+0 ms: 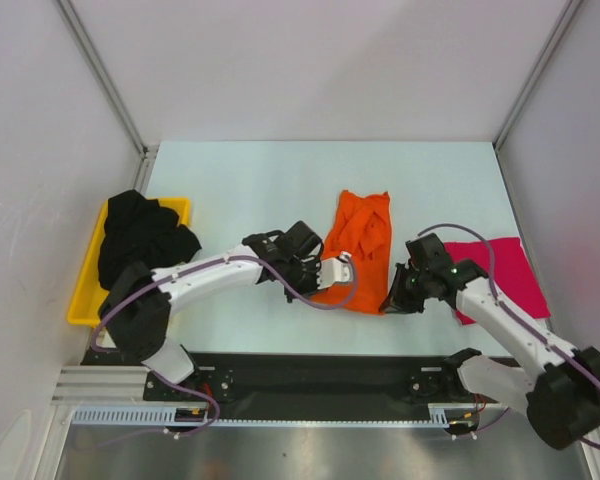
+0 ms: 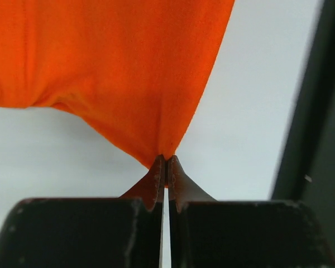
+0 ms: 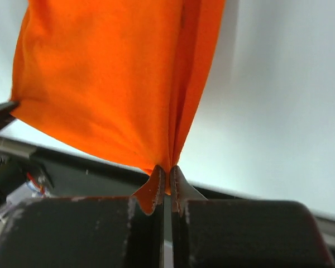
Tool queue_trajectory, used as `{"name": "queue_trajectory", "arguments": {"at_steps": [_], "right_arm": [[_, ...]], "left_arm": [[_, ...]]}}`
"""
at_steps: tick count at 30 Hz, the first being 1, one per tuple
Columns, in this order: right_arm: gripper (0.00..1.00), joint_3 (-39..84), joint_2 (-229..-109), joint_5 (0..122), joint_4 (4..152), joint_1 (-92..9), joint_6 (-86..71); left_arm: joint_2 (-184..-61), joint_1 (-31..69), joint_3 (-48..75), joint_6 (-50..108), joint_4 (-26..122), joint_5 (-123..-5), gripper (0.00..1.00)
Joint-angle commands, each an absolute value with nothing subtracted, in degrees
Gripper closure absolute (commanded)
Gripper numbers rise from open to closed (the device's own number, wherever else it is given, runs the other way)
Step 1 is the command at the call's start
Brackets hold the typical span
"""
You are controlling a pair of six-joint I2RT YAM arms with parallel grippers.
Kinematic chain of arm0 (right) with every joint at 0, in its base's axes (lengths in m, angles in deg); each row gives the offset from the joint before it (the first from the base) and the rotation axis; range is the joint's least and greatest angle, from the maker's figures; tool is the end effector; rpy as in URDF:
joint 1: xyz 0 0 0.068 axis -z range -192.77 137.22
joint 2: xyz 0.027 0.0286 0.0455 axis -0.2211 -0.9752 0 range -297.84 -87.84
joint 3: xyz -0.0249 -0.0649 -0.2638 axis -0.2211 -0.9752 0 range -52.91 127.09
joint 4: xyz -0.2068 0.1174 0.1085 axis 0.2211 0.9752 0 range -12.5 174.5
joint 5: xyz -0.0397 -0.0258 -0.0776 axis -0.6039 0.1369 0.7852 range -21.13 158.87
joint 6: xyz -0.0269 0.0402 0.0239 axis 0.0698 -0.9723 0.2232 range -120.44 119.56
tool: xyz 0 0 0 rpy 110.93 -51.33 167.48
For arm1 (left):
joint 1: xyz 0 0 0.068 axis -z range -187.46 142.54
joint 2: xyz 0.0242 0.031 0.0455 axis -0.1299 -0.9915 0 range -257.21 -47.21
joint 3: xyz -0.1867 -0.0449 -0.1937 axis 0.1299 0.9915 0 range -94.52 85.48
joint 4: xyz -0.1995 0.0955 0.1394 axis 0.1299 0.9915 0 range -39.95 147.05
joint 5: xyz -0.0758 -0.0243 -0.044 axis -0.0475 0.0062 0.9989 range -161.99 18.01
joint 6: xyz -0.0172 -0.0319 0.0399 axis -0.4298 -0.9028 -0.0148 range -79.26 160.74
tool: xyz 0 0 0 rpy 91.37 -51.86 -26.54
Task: Fold and stack the t-shirts
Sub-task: Fold the tshirt
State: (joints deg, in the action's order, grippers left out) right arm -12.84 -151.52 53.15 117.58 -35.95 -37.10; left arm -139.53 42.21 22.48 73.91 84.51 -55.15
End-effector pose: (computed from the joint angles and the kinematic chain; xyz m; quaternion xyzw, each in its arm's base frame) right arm 0.1795 0.0873 0.2100 0.0823 0.9616 0.2279 0.1291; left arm 0.2001 -0.2518 0.2126 0.6623 0.7005 -0.1733 0.2017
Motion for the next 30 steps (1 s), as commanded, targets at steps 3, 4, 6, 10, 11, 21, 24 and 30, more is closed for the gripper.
{"name": "queue_trajectory", "arguments": {"at_steps": [3, 4, 6, 10, 11, 21, 24, 30], "right_arm": [[1.00, -11.3, -140.3, 54.1, 136.5, -44.5, -48.3], [1.00, -9.3, -139.4, 53.9, 139.4, -45.4, -49.6], [1.00, -6.5, -138.7, 54.3, 142.4, -46.6, -50.5], [1.00, 0.5, -143.8, 55.3, 143.7, -42.7, -44.6], [1.00, 1.6, -145.3, 54.6, 143.0, -40.7, -42.3], [1.00, 13.5, -167.2, 53.3, 126.6, -24.7, -28.6], [1.00, 16.3, -172.9, 53.9, 120.9, -22.9, -28.4], [1.00, 20.2, -180.7, 52.3, 114.2, -19.3, -30.4]], "left_arm": [[-131.4, 43.6, 19.8, 74.4, 106.6, -47.3, 1.00], [-131.1, 44.0, 18.6, 74.8, 108.8, -46.5, 1.00], [-130.4, 44.3, 16.7, 76.1, 113.7, -43.5, 1.00], [-130.9, 40.9, 8.6, 76.2, 113.4, -40.9, 1.00], [-131.9, 39.7, 7.0, 76.2, 113.0, -41.0, 1.00], [-154.0, 27.9, -14.2, 75.6, 109.4, -44.8, 1.00], [-160.7, 26.6, -22.5, 73.7, 108.4, -46.3, 1.00], [-171.3, 24.7, -36.6, 69.0, 106.0, -51.1, 1.00]]}}
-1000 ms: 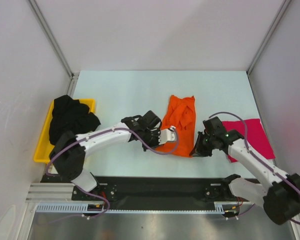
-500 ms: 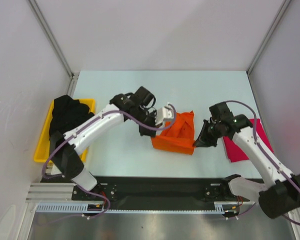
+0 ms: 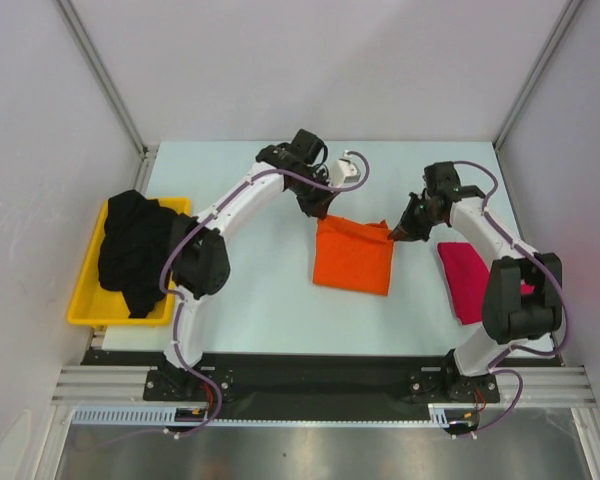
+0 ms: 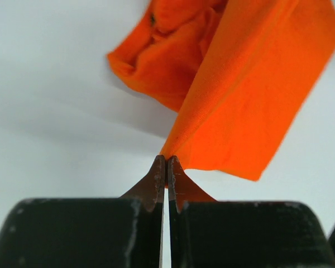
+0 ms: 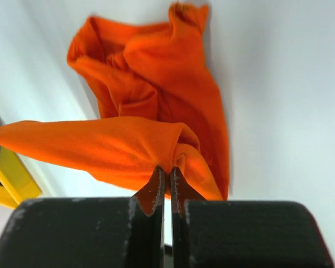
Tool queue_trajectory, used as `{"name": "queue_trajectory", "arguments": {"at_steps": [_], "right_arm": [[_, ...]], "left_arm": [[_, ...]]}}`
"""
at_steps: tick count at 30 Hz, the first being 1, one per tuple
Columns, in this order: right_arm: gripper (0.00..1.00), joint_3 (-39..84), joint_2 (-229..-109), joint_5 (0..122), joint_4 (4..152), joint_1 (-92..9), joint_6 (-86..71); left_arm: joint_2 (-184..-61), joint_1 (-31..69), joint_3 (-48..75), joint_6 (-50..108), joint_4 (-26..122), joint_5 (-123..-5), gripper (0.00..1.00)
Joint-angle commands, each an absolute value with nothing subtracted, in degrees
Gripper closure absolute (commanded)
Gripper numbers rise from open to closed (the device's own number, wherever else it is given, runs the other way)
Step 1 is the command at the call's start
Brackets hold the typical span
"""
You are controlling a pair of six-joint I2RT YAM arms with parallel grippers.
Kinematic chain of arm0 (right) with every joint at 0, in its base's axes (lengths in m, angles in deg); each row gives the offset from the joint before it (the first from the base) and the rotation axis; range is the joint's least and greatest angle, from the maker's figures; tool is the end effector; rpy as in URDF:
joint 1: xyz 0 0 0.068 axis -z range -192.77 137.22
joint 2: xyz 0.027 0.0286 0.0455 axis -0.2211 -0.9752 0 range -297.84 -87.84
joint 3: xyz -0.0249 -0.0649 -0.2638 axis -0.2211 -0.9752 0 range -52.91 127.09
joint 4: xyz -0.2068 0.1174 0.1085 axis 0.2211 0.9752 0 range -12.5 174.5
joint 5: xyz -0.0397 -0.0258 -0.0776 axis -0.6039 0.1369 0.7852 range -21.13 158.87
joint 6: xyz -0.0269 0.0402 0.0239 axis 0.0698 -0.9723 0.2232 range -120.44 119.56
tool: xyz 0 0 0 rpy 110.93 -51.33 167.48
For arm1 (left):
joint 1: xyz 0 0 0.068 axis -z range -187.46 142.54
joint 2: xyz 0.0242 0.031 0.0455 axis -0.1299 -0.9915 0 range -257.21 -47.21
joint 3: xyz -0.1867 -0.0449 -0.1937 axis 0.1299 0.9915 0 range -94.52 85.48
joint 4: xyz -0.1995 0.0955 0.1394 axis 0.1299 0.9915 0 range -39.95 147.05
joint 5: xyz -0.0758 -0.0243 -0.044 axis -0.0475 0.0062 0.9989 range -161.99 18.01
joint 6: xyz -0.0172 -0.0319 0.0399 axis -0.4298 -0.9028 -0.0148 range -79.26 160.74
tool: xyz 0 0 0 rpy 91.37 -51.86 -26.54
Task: Fold and stack the t-shirts
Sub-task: Fold the tshirt
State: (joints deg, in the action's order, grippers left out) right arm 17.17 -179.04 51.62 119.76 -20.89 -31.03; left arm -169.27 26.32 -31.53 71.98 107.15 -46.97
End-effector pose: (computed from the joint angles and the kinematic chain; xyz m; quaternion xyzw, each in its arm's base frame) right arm 0.3193 0.0562 0.2486 0.1536 0.9504 0.2131 0.1665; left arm 0.3731 -0.2678 0.2814 0.5532 0.7711 -0.2154 0.2303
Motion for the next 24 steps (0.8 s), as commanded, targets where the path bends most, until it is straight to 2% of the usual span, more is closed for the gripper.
{"name": "queue_trajectory", "arguments": {"at_steps": [1, 10, 12, 14, 15, 16, 17, 18, 20, 22, 24], "right_arm": [[1.00, 20.6, -181.4, 52.1, 113.5, -18.9, -30.5], [1.00, 23.5, -190.0, 52.1, 107.6, -16.6, -32.4], [0.95, 23.9, -190.8, 52.2, 104.8, -16.4, -32.9], [0.77, 24.3, -192.4, 51.9, 102.7, -16.1, -33.2], [0.56, 25.0, -193.3, 51.9, 100.2, -16.1, -33.4], [0.50, 25.6, -195.1, 52.0, 99.3, -16.1, -33.6], [0.46, 26.2, -196.4, 51.6, 97.5, -15.9, -32.8], [0.40, 28.4, -197.3, 51.8, 97.5, -15.8, -32.2], [0.39, 30.5, -198.0, 54.5, 100.7, -15.0, -29.9], [0.39, 30.7, -195.7, 57.1, 103.0, -14.7, -27.9], [0.38, 29.1, -190.1, 58.8, 105.8, -14.6, -25.6]], "left_arm": [[-172.1, 24.4, -37.1, 68.7, 105.6, -51.2, 1.00], [-177.6, 24.3, -38.2, 65.0, 98.4, -55.3, 1.00], [-178.7, 24.3, -38.2, 63.2, 95.0, -57.4, 1.00], [-179.7, 24.3, -38.3, 61.0, 91.6, -58.5, 1.00], [-180.1, 24.3, -38.2, 60.2, 90.5, -59.9, 0.95], [-180.5, 24.3, -38.0, 59.3, 89.3, -61.2, 0.85], [-181.6, 24.2, -37.9, 57.5, 87.4, -62.3, 0.69], [-182.3, 24.2, -38.3, 56.6, 86.6, -63.4, 0.44], [-184.0, 23.8, -39.9, 54.0, 88.3, -67.7, 0.36], [-183.6, 22.6, -43.8, 50.6, 92.7, -66.7, 0.35], [-180.8, 21.5, -41.3, 48.7, 93.5, -64.5, 0.34]]}}
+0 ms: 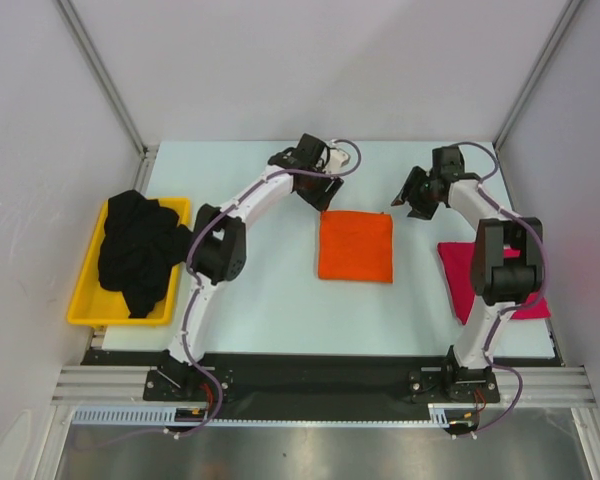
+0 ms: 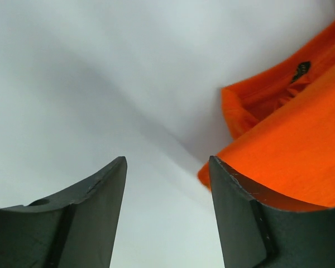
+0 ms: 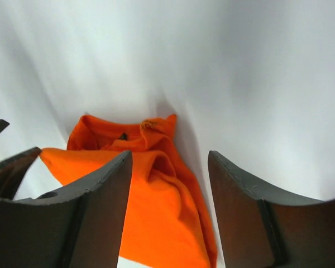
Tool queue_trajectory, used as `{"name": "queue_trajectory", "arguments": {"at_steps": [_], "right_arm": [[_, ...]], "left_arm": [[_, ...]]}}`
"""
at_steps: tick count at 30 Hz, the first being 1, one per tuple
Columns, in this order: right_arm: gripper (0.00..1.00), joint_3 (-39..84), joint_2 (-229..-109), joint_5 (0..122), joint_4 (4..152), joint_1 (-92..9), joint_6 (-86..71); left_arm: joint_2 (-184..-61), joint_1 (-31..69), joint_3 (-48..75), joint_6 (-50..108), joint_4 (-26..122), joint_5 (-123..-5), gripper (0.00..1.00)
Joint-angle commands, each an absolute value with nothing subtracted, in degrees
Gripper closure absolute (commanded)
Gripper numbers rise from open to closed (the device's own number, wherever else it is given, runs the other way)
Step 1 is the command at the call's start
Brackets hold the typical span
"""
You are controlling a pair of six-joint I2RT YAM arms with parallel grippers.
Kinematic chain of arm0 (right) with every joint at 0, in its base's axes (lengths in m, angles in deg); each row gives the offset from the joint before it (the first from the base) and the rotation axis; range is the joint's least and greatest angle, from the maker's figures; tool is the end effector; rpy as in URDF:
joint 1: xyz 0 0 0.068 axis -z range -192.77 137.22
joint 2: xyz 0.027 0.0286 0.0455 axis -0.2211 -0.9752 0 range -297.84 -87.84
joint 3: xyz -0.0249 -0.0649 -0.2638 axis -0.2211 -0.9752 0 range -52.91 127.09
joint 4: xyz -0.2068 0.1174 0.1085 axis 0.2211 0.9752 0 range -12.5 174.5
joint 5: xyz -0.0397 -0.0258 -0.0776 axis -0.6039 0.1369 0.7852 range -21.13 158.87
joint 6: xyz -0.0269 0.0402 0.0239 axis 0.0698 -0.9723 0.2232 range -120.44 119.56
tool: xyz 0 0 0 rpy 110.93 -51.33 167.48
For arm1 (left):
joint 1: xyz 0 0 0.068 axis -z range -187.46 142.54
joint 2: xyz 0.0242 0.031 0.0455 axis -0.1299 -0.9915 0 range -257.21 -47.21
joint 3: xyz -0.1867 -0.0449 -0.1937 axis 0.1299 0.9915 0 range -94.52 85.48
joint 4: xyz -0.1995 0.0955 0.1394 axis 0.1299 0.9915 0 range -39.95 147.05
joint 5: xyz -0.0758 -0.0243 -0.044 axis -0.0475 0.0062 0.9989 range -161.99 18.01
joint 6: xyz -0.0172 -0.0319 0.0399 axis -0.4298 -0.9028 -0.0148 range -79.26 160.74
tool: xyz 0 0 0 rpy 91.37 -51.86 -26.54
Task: Fold and stack the t-shirts
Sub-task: Fold the tshirt
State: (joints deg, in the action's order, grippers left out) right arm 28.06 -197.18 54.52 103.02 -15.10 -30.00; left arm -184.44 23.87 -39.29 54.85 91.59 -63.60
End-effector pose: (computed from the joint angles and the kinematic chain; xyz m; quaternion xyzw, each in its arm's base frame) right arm 0.4147 0.0256 0.2114 0.1844 0.9259 0.1987 0.2631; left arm 0.4501 -0.2802 0.2101 0.3872 0.8662 -0.1149 0.2944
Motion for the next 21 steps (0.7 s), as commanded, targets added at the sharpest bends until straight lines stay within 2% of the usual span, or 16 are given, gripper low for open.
{"name": "queue_trajectory", "arguments": {"at_steps": [1, 4, 6, 8, 10, 14, 21], "right_arm": [[0.39, 26.9, -188.3, 60.2, 106.5, -14.6, -25.1], [0.48, 22.3, -180.4, 62.1, 107.7, -16.5, -25.1], [0.55, 15.7, -175.3, 60.5, 103.4, -20.4, -26.0], [0.59, 11.4, -174.3, 55.4, 98.1, -22.7, -27.6], [0.68, 10.2, -177.1, 50.0, 94.9, -23.9, -30.6], [0.71, 11.9, -186.3, 47.1, 87.3, -24.4, -33.1], [0.71, 19.9, -199.3, 45.2, 81.5, -23.6, -37.2]], "left_arm": [[-176.6, 21.1, -39.3, 47.8, 92.1, -63.7, 0.34], [-167.7, 21.3, -29.0, 48.5, 87.3, -61.5, 0.33], [-164.7, 21.7, -24.5, 48.7, 86.5, -57.8, 0.33], [-162.5, 23.0, -22.5, 49.5, 86.4, -52.3, 0.34], [-162.9, 24.8, -19.8, 50.1, 85.7, -48.9, 0.37], [-168.4, 26.6, -21.5, 50.0, 85.4, -46.0, 0.45], [-180.6, 26.6, -34.3, 47.9, 86.4, -47.5, 0.46]]}}
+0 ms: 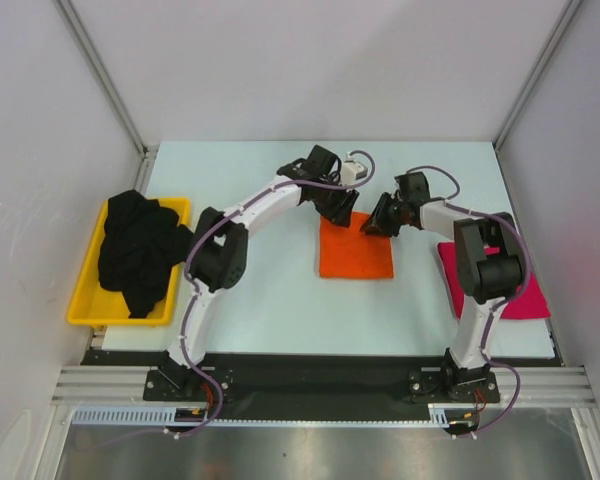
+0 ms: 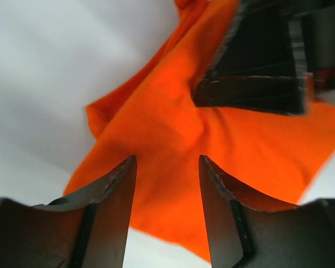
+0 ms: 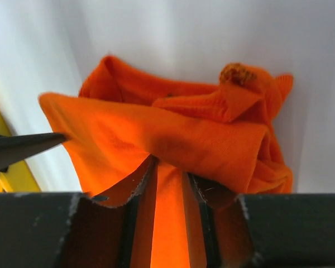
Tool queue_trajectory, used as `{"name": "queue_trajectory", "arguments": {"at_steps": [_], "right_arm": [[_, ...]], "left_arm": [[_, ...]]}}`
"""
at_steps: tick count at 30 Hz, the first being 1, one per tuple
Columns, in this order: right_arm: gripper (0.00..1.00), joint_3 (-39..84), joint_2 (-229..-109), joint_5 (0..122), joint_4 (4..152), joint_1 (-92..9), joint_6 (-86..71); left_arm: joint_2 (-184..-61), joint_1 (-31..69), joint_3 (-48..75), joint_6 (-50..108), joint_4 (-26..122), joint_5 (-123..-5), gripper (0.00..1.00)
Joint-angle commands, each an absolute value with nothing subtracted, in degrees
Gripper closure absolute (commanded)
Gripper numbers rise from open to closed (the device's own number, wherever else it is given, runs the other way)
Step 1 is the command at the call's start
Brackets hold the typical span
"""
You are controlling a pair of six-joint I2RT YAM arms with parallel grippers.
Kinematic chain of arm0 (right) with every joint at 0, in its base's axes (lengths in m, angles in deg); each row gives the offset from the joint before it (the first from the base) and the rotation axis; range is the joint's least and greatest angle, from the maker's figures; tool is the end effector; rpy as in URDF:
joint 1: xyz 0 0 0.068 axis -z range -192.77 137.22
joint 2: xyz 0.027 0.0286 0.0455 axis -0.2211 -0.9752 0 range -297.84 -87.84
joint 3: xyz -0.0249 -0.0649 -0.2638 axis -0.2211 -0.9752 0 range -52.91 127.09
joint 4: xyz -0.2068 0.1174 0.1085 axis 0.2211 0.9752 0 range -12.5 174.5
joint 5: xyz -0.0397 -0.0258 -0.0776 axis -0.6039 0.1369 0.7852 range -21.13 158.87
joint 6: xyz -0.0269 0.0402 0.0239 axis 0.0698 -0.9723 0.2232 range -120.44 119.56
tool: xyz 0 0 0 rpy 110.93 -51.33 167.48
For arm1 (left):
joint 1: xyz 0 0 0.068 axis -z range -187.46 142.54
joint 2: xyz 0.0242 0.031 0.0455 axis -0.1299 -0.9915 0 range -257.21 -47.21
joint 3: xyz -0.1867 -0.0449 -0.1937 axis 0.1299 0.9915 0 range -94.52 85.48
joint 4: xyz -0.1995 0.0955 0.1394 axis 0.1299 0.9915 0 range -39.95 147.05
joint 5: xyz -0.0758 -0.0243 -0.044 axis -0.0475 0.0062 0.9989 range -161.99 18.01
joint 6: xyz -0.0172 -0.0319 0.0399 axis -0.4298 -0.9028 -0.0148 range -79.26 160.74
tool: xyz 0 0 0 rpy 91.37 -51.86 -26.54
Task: Fold and stack the t-shirts
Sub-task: Fold the tshirt, then neatly place the folded tshirt to the corner
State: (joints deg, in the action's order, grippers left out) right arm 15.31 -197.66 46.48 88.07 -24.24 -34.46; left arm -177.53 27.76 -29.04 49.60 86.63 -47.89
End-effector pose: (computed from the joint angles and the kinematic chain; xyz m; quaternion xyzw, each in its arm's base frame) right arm 0.3874 0.0924 0.1597 0.1197 0.9224 0.2924 0.2223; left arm 0.4064 -0.3049 0.2214 0.4098 0.8328 -0.2643 0.2620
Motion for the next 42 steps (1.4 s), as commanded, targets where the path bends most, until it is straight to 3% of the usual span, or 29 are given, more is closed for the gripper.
{"name": "queue_trajectory", "arguments": {"at_steps": [1, 10, 15, 22, 24, 25, 27, 28, 33, 42], "right_arm": [[0.71, 20.6, -200.2, 45.7, 80.9, -23.3, -37.6], [0.67, 23.4, -206.2, 47.8, 82.0, -22.3, -40.3], [0.53, 28.4, -205.9, 49.3, 85.5, -21.5, -38.5], [0.37, 35.1, -199.7, 54.1, 98.5, -19.1, -31.0], [0.27, 35.6, -197.1, 56.7, 102.0, -18.8, -27.3], [0.25, 35.5, -194.9, 57.6, 105.6, -18.8, -26.2], [0.19, 34.2, -192.6, 59.9, 108.8, -18.8, -23.5], [0.18, 31.2, -191.3, 59.7, 109.7, -18.8, -22.9], [0.19, 20.7, -186.8, 52.9, 105.4, -18.8, -22.9], [0.19, 17.1, -197.3, 43.7, 96.2, -18.3, -26.2]], "left_arm": [[-183.1, 26.6, -35.5, 47.1, 86.4, -48.9, 0.46], [-190.3, 25.7, -39.8, 44.7, 85.6, -57.7, 0.48], [-188.0, 25.3, -40.0, 44.6, 85.6, -57.7, 0.45], [-181.3, 24.1, -40.2, 45.4, 86.9, -59.7, 0.27], [-178.7, 23.6, -40.5, 46.7, 87.5, -60.3, 0.22], [-177.7, 23.3, -40.5, 47.2, 87.6, -60.5, 0.14], [-175.2, 22.7, -40.3, 48.7, 88.5, -60.7, 0.11], [-174.3, 22.5, -40.0, 49.2, 88.6, -61.0, 0.06], [-167.2, 21.8, -33.2, 51.5, 88.7, -60.2, 0.05], [-154.5, 21.6, -14.6, 52.7, 86.9, -57.2, 0.05]]}}
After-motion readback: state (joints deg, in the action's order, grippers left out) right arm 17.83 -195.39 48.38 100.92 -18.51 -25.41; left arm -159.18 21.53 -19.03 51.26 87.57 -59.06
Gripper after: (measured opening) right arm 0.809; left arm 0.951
